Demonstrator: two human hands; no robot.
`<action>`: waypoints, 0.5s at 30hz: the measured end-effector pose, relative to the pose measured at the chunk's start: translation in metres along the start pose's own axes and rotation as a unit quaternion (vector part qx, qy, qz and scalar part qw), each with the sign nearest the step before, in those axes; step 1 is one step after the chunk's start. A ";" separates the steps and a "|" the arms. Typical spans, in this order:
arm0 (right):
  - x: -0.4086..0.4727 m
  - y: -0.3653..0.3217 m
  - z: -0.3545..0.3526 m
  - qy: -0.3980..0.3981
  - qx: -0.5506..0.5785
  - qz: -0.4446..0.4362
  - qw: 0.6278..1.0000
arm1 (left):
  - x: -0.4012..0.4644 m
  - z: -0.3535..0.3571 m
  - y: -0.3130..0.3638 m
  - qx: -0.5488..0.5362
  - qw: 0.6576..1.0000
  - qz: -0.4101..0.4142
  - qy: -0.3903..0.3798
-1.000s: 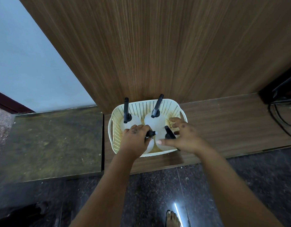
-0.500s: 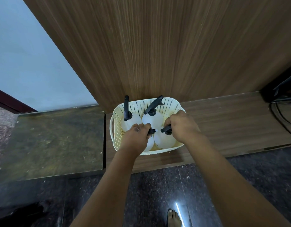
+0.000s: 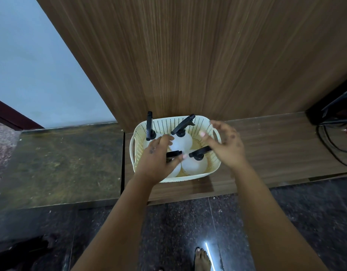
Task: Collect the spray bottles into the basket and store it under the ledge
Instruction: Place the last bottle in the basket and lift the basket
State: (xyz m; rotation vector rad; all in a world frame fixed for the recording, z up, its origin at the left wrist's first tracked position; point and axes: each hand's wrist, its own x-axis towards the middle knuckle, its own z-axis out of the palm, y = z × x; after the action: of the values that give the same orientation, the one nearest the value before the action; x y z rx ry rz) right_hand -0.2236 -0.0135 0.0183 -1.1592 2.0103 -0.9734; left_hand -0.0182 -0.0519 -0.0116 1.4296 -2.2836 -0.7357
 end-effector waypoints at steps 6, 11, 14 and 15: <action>0.037 0.031 0.016 0.124 0.096 0.158 0.975 | 0.007 -0.011 -0.013 0.072 0.956 -0.121 0.256; 0.040 0.052 0.016 0.075 0.159 0.187 0.967 | 0.011 -0.019 -0.054 -0.065 0.907 -0.373 0.183; 0.050 0.062 0.013 0.065 0.247 0.198 0.946 | 0.016 -0.020 -0.068 -0.203 0.866 -0.434 0.143; 0.053 0.063 0.013 0.047 0.252 0.210 0.943 | 0.016 -0.020 -0.068 -0.234 0.855 -0.442 0.137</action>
State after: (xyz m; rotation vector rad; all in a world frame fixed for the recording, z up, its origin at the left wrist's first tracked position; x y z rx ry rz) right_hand -0.2635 -0.0426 -0.0486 -0.3954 1.8126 -1.2277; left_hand 0.0345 -0.0958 -0.0353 2.1159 -1.0320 -1.1293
